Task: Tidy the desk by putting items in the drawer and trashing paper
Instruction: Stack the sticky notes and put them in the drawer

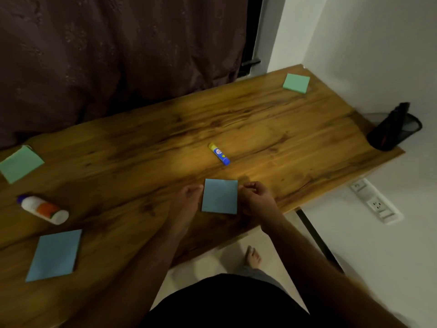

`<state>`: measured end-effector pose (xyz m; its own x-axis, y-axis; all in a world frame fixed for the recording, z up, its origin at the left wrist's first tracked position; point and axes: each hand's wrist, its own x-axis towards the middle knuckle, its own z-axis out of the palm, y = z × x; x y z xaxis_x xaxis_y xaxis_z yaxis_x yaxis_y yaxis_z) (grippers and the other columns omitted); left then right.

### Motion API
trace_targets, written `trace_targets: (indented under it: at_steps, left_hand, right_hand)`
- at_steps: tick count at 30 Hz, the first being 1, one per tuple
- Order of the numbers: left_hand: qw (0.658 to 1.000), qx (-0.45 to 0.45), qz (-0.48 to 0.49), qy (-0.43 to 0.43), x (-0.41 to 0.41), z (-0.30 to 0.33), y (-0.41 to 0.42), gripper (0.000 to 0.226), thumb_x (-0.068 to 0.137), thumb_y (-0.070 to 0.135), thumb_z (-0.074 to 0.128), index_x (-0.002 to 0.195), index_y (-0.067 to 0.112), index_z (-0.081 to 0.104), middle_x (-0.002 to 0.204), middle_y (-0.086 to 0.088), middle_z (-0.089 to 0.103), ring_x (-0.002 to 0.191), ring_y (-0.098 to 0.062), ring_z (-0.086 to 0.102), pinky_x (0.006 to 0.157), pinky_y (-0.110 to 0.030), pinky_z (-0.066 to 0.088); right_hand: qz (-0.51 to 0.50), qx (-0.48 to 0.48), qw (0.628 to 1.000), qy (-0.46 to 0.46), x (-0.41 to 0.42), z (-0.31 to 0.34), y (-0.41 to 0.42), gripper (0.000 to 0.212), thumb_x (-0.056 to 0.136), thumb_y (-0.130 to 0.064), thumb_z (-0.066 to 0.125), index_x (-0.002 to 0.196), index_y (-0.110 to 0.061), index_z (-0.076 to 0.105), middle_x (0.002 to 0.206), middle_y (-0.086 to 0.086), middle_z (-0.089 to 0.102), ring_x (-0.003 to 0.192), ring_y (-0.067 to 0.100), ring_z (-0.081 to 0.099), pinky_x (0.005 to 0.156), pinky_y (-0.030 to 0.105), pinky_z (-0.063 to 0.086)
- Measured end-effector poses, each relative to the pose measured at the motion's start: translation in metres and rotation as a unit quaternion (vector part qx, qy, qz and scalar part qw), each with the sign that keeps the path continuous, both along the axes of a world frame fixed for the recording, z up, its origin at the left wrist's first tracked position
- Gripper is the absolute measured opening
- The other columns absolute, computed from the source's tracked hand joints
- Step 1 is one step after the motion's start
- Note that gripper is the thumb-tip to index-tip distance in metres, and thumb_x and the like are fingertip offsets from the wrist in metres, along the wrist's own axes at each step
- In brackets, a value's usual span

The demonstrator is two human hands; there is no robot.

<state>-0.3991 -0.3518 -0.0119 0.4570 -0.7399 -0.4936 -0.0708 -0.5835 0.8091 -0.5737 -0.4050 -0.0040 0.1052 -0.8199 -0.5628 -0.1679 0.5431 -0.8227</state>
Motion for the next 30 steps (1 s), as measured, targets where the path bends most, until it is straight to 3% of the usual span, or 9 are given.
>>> trace_targets:
  at_steps: [4, 7, 9, 12, 14, 18, 22, 25, 30]
  left_hand:
    - [0.997, 0.016, 0.007, 0.07, -0.008, -0.005, -0.017, 0.03, 0.085, 0.051, 0.064, 0.107, 0.031, 0.06, 0.111, 0.002, 0.067, 0.099, -0.016, 0.066, 0.089, -0.044, 0.055]
    - [0.999, 0.032, 0.021, 0.019, -0.014, 0.001, -0.033, 0.026, 0.093, 0.048, 0.056, 0.106, 0.025, 0.059, 0.103, -0.001, 0.066, 0.095, -0.02, 0.065, 0.09, -0.045, 0.054]
    - [0.998, 0.041, 0.035, 0.028, -0.019, 0.0, -0.04, 0.027, 0.095, 0.045, 0.054, 0.11, 0.024, 0.06, 0.105, -0.003, 0.066, 0.094, -0.019, 0.064, 0.087, -0.041, 0.054]
    - [0.997, 0.039, 0.053, 0.037, -0.029, 0.0, -0.047, 0.024, 0.099, 0.033, 0.051, 0.114, 0.017, 0.059, 0.103, -0.003, 0.062, 0.085, -0.013, 0.06, 0.071, -0.03, 0.052]
    - [0.997, 0.031, 0.055, 0.031, -0.034, -0.001, -0.052, 0.024, 0.099, 0.026, 0.052, 0.117, 0.013, 0.06, 0.107, -0.004, 0.063, 0.091, -0.017, 0.062, 0.079, -0.036, 0.054]
    - [0.996, 0.004, 0.089, 0.015, -0.046, 0.001, -0.056, 0.033, 0.096, 0.019, 0.056, 0.13, 0.018, 0.055, 0.117, -0.004, 0.061, 0.102, -0.02, 0.06, 0.085, -0.04, 0.054]
    - [0.994, -0.049, 0.085, 0.056, -0.055, 0.013, -0.072, 0.031, 0.095, 0.017, 0.057, 0.126, 0.02, 0.057, 0.114, 0.001, 0.063, 0.096, -0.014, 0.063, 0.079, -0.036, 0.056]
    - [0.991, -0.071, 0.075, 0.089, -0.058, 0.024, -0.096, 0.031, 0.095, 0.017, 0.059, 0.125, 0.023, 0.059, 0.117, 0.002, 0.065, 0.1, -0.015, 0.064, 0.083, -0.039, 0.057]
    - [0.987, -0.119, 0.027, 0.105, -0.072, 0.043, -0.147, 0.031, 0.095, 0.017, 0.058, 0.127, 0.021, 0.058, 0.113, 0.007, 0.061, 0.094, -0.007, 0.06, 0.069, -0.026, 0.053]
  right_hand:
    - [0.019, 0.034, 0.999, -0.001, 0.003, -0.002, -0.027, 0.037, 0.089, -0.032, 0.066, 0.118, -0.012, 0.056, 0.109, 0.014, 0.066, 0.098, 0.028, 0.067, 0.073, 0.04, 0.057]
    - [0.067, 0.051, 0.996, -0.014, -0.003, -0.001, -0.044, 0.033, 0.088, -0.031, 0.065, 0.115, -0.012, 0.058, 0.11, 0.013, 0.068, 0.096, 0.025, 0.069, 0.066, 0.034, 0.054]
    - [0.097, 0.057, 0.993, -0.03, -0.009, -0.002, -0.056, 0.028, 0.089, -0.033, 0.064, 0.111, -0.015, 0.06, 0.11, 0.011, 0.069, 0.097, 0.024, 0.069, 0.072, 0.035, 0.053]
    - [0.119, 0.074, 0.989, -0.045, -0.017, -0.004, -0.071, 0.025, 0.092, -0.035, 0.06, 0.11, -0.018, 0.059, 0.112, 0.008, 0.067, 0.103, 0.025, 0.065, 0.088, 0.044, 0.053]
    - [0.122, 0.076, 0.988, -0.051, -0.021, -0.004, -0.08, 0.023, 0.094, -0.034, 0.058, 0.111, -0.018, 0.058, 0.112, 0.008, 0.066, 0.104, 0.026, 0.064, 0.088, 0.044, 0.053]
    - [0.133, 0.047, 0.988, -0.063, -0.027, -0.007, -0.089, 0.015, 0.096, -0.029, 0.057, 0.105, -0.018, 0.06, 0.109, 0.007, 0.068, 0.097, 0.021, 0.067, 0.066, 0.031, 0.052]
    - [0.108, 0.014, 0.992, -0.063, -0.036, -0.008, -0.104, 0.015, 0.093, -0.026, 0.062, 0.107, -0.02, 0.061, 0.109, 0.005, 0.068, 0.102, 0.021, 0.066, 0.072, 0.033, 0.055]
    - [0.108, -0.011, 0.992, -0.065, -0.045, 0.005, -0.115, 0.008, 0.094, -0.022, 0.061, 0.102, -0.023, 0.063, 0.106, 0.002, 0.07, 0.095, 0.017, 0.068, 0.069, 0.029, 0.054]
    - [0.09, -0.058, 0.993, -0.046, -0.068, 0.023, -0.14, 0.026, 0.093, -0.021, 0.061, 0.119, -0.019, 0.062, 0.114, 0.002, 0.069, 0.101, 0.02, 0.068, 0.078, 0.037, 0.058]
